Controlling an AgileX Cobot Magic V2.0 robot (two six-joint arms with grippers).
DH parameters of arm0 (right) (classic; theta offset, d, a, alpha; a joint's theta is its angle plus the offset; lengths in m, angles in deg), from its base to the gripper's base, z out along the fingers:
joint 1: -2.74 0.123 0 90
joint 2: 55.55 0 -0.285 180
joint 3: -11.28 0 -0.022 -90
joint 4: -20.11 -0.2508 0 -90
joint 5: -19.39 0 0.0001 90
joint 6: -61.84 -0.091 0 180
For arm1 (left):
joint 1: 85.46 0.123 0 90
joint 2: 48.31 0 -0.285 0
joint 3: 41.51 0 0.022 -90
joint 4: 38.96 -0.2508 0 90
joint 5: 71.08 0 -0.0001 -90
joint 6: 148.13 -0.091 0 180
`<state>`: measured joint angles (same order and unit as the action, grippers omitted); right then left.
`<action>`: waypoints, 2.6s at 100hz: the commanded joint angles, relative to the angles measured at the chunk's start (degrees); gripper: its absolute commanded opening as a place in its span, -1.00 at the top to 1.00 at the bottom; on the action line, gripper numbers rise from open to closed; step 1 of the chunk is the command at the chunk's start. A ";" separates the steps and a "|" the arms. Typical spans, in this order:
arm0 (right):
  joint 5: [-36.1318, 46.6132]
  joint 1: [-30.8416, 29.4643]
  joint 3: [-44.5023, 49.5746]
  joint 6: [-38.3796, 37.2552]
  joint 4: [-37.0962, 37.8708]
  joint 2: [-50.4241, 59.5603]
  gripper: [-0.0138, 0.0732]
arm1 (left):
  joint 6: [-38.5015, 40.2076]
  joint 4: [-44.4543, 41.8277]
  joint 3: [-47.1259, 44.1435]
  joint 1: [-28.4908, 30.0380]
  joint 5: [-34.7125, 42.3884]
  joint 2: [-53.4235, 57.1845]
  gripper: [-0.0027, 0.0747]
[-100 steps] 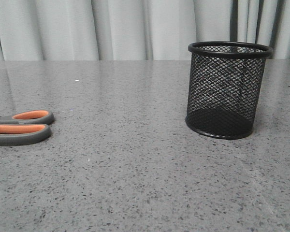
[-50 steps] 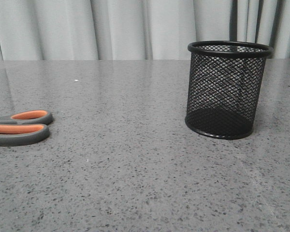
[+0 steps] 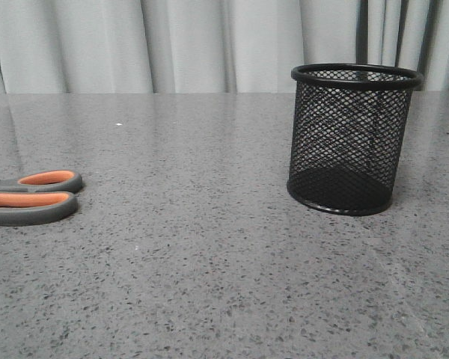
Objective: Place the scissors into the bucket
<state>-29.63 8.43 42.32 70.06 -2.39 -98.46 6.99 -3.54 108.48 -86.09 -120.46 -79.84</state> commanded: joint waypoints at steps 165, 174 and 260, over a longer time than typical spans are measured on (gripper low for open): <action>-2.85 4.25 -4.38 3.46 -1.93 -2.48 -0.15 | -56.94 -29.89 13.71 -18.61 -9.33 -53.72 -0.01; -2.99 4.25 -4.38 3.61 -1.93 -2.48 -0.15 | -58.00 -30.02 15.00 -18.61 -9.71 -55.20 -0.01; -3.58 4.25 -4.38 3.61 -1.93 -2.48 -0.15 | -59.48 -28.30 19.28 -18.61 -15.55 -61.99 -0.01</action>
<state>-36.29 12.57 39.88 72.89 -2.99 -100.51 -52.61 -33.11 125.96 -104.24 -136.62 -142.42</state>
